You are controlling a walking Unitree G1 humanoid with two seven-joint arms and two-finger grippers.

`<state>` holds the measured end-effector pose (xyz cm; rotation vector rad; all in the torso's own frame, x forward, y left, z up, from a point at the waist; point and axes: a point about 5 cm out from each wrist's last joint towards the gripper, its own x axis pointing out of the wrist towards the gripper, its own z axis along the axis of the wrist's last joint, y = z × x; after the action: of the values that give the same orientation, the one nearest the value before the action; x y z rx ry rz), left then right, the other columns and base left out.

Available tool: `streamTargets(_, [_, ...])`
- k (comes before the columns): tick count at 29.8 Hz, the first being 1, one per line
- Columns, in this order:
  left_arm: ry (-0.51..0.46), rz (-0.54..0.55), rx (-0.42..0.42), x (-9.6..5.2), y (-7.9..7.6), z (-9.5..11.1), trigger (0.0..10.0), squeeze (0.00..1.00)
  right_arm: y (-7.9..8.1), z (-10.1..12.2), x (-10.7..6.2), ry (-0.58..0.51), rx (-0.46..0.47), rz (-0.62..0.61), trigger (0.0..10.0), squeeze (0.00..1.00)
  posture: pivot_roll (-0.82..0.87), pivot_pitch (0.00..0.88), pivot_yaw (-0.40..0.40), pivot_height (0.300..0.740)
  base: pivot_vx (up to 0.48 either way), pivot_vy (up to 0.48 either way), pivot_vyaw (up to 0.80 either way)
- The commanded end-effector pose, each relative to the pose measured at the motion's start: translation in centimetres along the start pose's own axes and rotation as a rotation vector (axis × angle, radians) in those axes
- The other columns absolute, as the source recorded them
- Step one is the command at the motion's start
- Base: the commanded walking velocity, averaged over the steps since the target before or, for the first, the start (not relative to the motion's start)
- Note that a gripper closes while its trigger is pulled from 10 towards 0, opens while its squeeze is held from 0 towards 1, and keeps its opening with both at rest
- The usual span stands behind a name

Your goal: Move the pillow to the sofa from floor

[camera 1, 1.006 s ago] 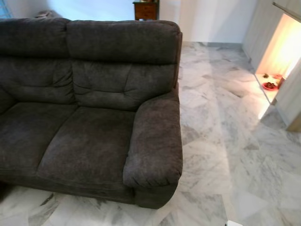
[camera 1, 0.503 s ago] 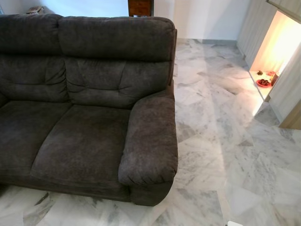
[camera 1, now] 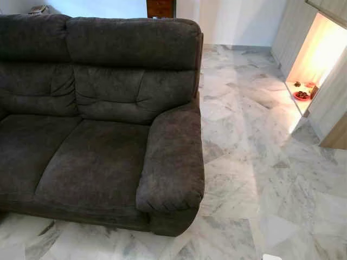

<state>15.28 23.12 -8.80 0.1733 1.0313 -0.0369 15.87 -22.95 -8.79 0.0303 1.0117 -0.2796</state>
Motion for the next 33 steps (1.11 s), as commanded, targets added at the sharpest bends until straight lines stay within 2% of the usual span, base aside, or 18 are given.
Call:
streamTargets(1, [0.018, -0.002, -0.005, -0.1, 0.1, -0.5, 10.0, 0.0, -0.8, -3.5, -0.8, 0.045, 0.028, -0.001, 10.0, 0.0, 0.06, 0.076, 0.045, 0.74, 0.0, 0.0, 0.0])
streamTargets(3, [0.018, -0.001, -0.005, -0.1, 0.1, -0.5, 10.0, 0.0, -1.0, -4.6, -1.1, 0.047, 0.032, 0.004, 10.0, 0.0, 0.06, 0.071, 0.044, 0.74, 0.0, 0.0, 0.0])
streamTargets(5, [0.018, 0.002, -0.004, -0.1, 0.2, -0.5, 10.0, 0.0, -0.5, -4.3, -1.0, 0.039, 0.035, 0.018, 10.0, 0.0, 0.06, 0.07, 0.045, 0.74, 0.0, 0.0, 0.0])
streamTargets(8, [0.023, 0.007, -0.007, -0.1, 0.4, -0.5, 10.0, 0.0, 0.0, -3.9, -0.9, 0.029, 0.023, 0.029, 10.0, 0.0, 0.06, 0.063, 0.041, 0.74, 0.0, 0.48, 0.0])
streamTargets(33, [0.042, 0.011, -0.012, -0.3, 0.4, -1.2, 10.0, 0.0, 0.5, -3.8, -0.9, 0.017, 0.031, 0.043, 10.0, 0.0, 0.07, 0.071, 0.046, 0.74, 0.0, 0.48, 0.0])
